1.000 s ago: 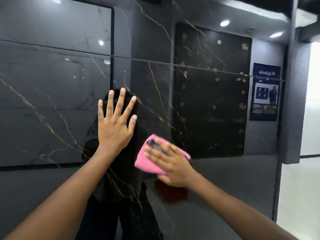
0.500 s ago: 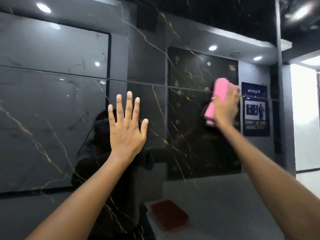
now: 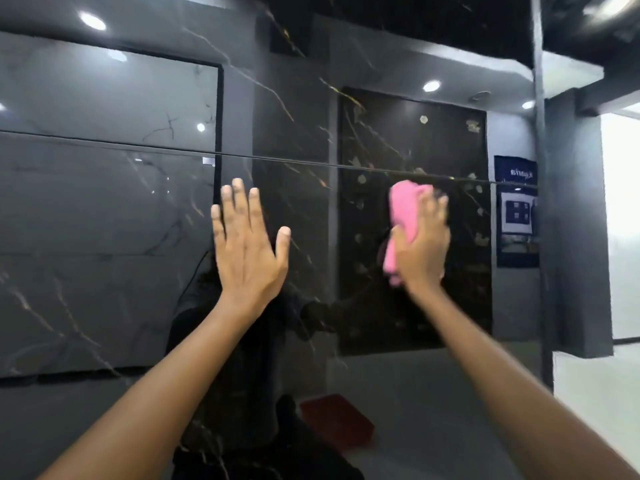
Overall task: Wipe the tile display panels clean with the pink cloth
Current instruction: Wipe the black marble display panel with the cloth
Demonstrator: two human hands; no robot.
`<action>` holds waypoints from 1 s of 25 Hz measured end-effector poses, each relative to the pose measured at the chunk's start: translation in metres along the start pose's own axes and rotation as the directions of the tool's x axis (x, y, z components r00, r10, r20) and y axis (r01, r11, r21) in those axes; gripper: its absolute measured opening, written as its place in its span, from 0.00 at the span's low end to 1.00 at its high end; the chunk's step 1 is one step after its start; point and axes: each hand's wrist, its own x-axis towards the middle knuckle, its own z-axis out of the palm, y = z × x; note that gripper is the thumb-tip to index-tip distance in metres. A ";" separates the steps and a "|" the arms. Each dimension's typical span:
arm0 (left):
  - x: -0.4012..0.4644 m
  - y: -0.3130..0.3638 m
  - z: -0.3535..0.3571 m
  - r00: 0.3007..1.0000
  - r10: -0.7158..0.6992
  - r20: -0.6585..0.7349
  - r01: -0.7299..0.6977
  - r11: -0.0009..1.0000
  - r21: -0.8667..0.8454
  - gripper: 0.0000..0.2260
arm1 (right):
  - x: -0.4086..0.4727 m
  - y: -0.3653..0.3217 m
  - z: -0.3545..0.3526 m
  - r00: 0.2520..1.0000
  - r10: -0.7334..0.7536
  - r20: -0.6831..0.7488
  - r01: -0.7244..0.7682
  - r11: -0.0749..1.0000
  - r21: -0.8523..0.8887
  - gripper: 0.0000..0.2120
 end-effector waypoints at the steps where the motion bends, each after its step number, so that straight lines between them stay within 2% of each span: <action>1: -0.005 0.017 0.006 0.998 0.064 0.002 -0.064 0.998 -0.012 0.31 | -0.040 0.005 0.002 0.972 -0.225 0.065 0.223 0.974 0.029 0.37; 2: -0.009 0.030 0.013 0.992 0.123 0.001 -0.123 0.992 -0.016 0.30 | -0.077 0.014 0.002 0.847 -0.504 0.170 0.502 0.863 0.062 0.39; 3: -0.012 0.043 0.023 0.988 0.157 0.002 -0.157 0.988 -0.015 0.29 | -0.097 0.030 -0.002 0.660 -0.710 0.245 0.716 0.693 0.082 0.40; 4: -0.015 0.051 0.033 0.986 0.164 0.009 -0.164 0.987 -0.001 0.28 | -0.096 0.048 -0.007 0.526 -0.809 0.261 0.822 0.563 0.090 0.39; 5: -0.019 0.055 0.042 0.988 0.153 0.024 -0.153 0.987 0.037 0.27 | -0.079 0.067 -0.009 0.506 -0.826 0.247 0.837 0.540 0.090 0.39; 6: -0.025 0.056 0.049 0.990 0.138 0.032 -0.141 0.986 0.090 0.27 | -0.051 0.084 -0.009 0.596 -0.773 0.218 0.782 0.620 0.059 0.40; 7: -0.031 0.057 0.055 0.990 0.136 0.030 -0.139 0.979 0.146 0.27 | -0.017 0.098 -0.010 0.741 -0.650 0.168 0.655 0.755 0.033 0.40; 8: -0.035 0.058 0.060 0.989 0.145 0.028 -0.148 0.971 0.186 0.27 | 0.021 0.110 -0.014 0.876 -0.473 0.090 0.474 0.880 0.012 0.38; 9: -0.037 0.058 0.061 0.987 0.155 0.030 -0.158 0.966 0.204 0.27 | 0.063 0.119 -0.020 0.964 -0.263 0.032 0.263 0.965 0.009 0.36; 10: -0.037 0.056 0.061 0.987 0.160 0.025 -0.162 0.965 0.209 0.27 | 0.102 0.124 -0.029 0.997 -0.072 -0.006 0.072 0.997 0.040 0.34; 11: -0.035 0.055 0.060 0.987 0.159 0.011 -0.158 0.965 0.207 0.27 | 0.133 0.121 -0.036 0.997 0.073 -0.020 -0.071 0.995 0.074 0.32; 12: -0.034 0.055 0.059 0.988 0.154 -0.002 -0.150 0.966 0.210 0.27 | 0.150 0.111 -0.040 0.991 0.132 -0.019 -0.130 0.989 0.072 0.32; 13: -0.036 0.056 0.059 0.990 0.142 -0.006 -0.138 0.967 0.215 0.27 | 0.151 0.098 -0.037 0.996 0.089 -0.007 -0.088 0.995 0.056 0.32; 15: -0.042 0.057 0.060 0.991 0.131 0.001 -0.128 0.968 0.216 0.27 | 0.101 0.073 -0.018 0.979 -0.199 0.035 0.195 0.976 0.098 0.36; 16: -0.042 0.057 0.060 0.991 0.132 0.012 -0.131 0.967 0.219 0.27 | 0.050 0.060 -0.009 0.909 -0.406 0.100 0.390 0.910 0.143 0.38; 17: -0.040 0.056 0.058 0.990 0.135 0.032 -0.139 0.964 0.225 0.26 | -0.006 0.053 -0.007 0.769 -0.615 0.174 0.587 0.787 0.187 0.38; 18: -0.036 0.056 0.056 0.989 0.139 0.053 -0.148 0.962 0.230 0.26 | -0.048 0.052 -0.008 0.618 -0.752 0.228 0.722 0.658 0.214 0.37; 19: -0.032 0.056 0.053 0.989 0.131 0.075 -0.145 0.964 0.224 0.27 | -0.067 0.055 -0.009 0.517 -0.815 0.262 0.785 0.573 0.236 0.36; 20: -0.034 0.058 0.049 0.991 0.101 0.088 -0.117 0.971 0.207 0.27 | -0.064 0.063 -0.012 0.475 -0.837 0.271 0.803 0.538 0.257 0.36; 21: -0.041 0.060 0.047 0.994 0.067 0.085 -0.082 0.978 0.191 0.27 | -0.047 0.073 -0.016 0.513 -0.820 0.255 0.785 0.568 0.248 0.35; 22: -0.056 0.063 0.046 0.996 0.055 0.075 -0.068 0.981 0.184 0.27 | -0.025 0.083 -0.020 0.623 -0.749 0.226 0.718 0.662 0.217 0.34; 24: -0.103 0.063 0.051 0.987 0.137 0.088 -0.153 0.967 0.202 0.26 | 0.032 0.116 -0.035 0.876 -0.469 0.111 0.457 0.881 0.120 0.33; 25: -0.122 0.060 0.054 0.972 0.205 0.115 -0.226 0.949 0.219 0.26 | 0.060 0.137 -0.046 0.943 -0.323 0.086 0.318 0.946 0.069 0.34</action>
